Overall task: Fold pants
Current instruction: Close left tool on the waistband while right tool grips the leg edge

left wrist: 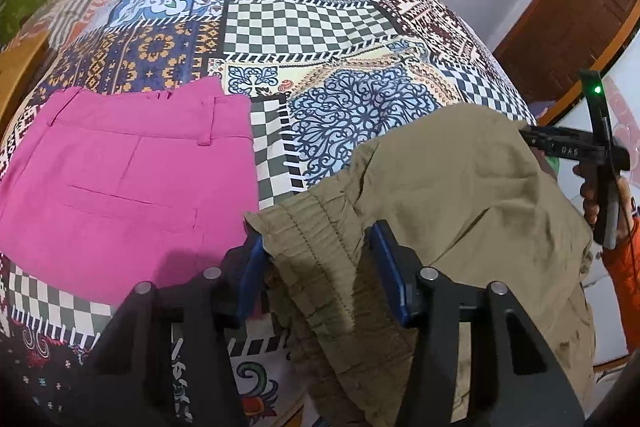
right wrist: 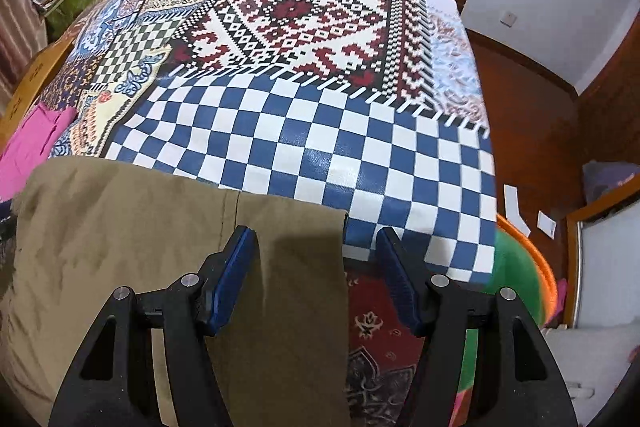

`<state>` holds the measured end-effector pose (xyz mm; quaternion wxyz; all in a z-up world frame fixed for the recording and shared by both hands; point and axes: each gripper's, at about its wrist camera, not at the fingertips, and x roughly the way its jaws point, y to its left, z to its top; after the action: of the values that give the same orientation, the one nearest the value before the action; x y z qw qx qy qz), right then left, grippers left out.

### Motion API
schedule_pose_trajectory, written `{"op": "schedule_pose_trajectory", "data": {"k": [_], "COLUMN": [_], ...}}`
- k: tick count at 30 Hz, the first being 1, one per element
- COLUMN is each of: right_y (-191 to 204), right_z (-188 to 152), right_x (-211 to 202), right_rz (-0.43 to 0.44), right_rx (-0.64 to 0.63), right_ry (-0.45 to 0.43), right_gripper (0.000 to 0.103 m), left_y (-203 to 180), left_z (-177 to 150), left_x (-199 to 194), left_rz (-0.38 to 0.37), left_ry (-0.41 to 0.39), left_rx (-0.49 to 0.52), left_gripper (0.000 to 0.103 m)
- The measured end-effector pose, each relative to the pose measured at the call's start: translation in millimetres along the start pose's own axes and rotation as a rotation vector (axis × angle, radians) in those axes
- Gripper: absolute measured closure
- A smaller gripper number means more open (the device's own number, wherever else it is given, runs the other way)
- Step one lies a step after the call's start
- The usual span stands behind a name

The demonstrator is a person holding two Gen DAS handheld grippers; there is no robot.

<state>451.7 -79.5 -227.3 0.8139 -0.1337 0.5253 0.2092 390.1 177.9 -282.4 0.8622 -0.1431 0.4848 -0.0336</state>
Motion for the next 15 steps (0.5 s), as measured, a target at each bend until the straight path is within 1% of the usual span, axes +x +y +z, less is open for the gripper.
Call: {"op": "schedule_pose_trajectory", "data": {"k": [1, 2, 3, 4, 5, 8, 13, 14, 15], "right_y": [2.1, 5.4, 9.7, 11.3, 14.0, 15.3, 16.3, 15.5, 15.6], "right_z": [-0.6, -1.2, -2.4, -2.7, -3.7, -7.2, -5.3, -3.8, 0.2], "right_x": [-0.8, -2.3, -4.4, -5.4, -6.3, -12.6, -28.3, -32.1, -35.8], "right_rz": [0.001, 0.016, -0.004, -0.031, -0.048, -0.059, -0.086, -0.097, -0.11], "right_rx": [-0.007, -0.017, -0.025, -0.036, -0.052, -0.053, -0.055, -0.056, -0.058], "right_ry": [-0.006, -0.01, -0.012, -0.018, -0.021, -0.039, -0.103, -0.116, -0.133], "right_gripper": [0.065, 0.074, 0.078, 0.088, 0.095, 0.096, 0.097, 0.098, 0.098], "left_y": [-0.5, -0.2, 0.8, 3.0, 5.8, 12.2, 1.3, -1.9, -4.0], "left_z": [-0.1, 0.4, 0.6, 1.5, 2.4, 3.6, 3.6, 3.8, 4.8], "left_x": [-1.9, -3.1, -4.8, -5.5, -5.9, -8.1, -12.7, -11.2, -7.3], "left_rz": [0.013, 0.02, 0.033, 0.033, 0.018, -0.017, 0.005, 0.013, 0.025], "left_ry": [-0.016, -0.023, -0.031, -0.03, -0.028, -0.021, -0.032, -0.024, -0.006], "left_rx": [-0.004, -0.004, -0.007, -0.015, -0.028, -0.056, -0.005, 0.008, 0.021], "left_gripper": [0.06, 0.069, 0.081, 0.082, 0.084, 0.088, 0.09, 0.088, 0.082]}}
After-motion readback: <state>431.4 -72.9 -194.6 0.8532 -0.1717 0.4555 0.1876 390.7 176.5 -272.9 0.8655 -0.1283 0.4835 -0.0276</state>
